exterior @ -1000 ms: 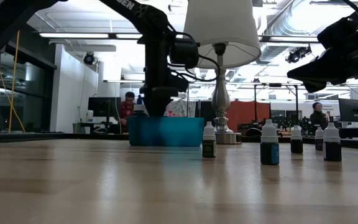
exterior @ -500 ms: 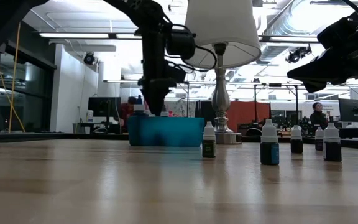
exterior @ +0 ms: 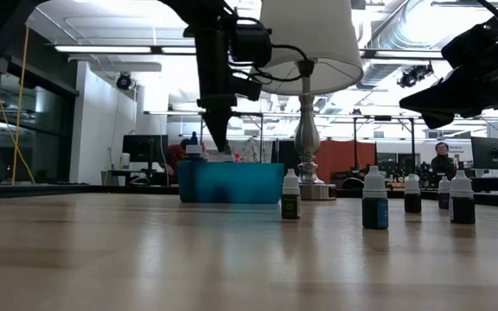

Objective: Pick & Place food coloring
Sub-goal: Put the left small black food coloring bottle into the blue bin

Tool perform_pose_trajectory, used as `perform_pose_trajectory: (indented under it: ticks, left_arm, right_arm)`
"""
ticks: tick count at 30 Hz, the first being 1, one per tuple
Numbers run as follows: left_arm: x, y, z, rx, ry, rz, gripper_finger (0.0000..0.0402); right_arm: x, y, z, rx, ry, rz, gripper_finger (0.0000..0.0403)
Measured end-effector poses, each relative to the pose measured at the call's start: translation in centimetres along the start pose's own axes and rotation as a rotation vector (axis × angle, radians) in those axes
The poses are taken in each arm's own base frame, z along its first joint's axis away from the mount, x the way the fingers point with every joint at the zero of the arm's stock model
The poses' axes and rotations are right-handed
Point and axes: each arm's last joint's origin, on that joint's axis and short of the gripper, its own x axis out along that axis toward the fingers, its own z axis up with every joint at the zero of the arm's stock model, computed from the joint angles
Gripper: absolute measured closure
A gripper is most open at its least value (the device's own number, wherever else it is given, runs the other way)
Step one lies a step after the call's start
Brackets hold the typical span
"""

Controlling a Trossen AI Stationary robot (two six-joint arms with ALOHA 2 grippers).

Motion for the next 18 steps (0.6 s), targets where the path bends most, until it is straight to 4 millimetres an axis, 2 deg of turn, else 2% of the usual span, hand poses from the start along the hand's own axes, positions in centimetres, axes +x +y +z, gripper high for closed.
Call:
perform_pose_trajectory:
  ticks: [3, 7, 18]
  left_arm:
    - [-0.1, -0.3, 0.2, 0.033, -0.025, -0.015, 0.0199]
    - [-0.6, -1.5, 0.6, 0.096, -0.083, -0.122, 0.0199]
    - [-2.4, -7.5, 1.8, 0.316, -0.252, -0.463, 0.0199]
  right_arm:
    - [0.0, 0.0, 0.0, 0.000, 0.000, 0.001, 0.0402]
    - [0.0, 0.0, 0.0, 0.000, 0.000, 0.000, 0.0402]
    - [0.0, 0.0, 0.0, 0.000, 0.000, 0.000, 0.0402]
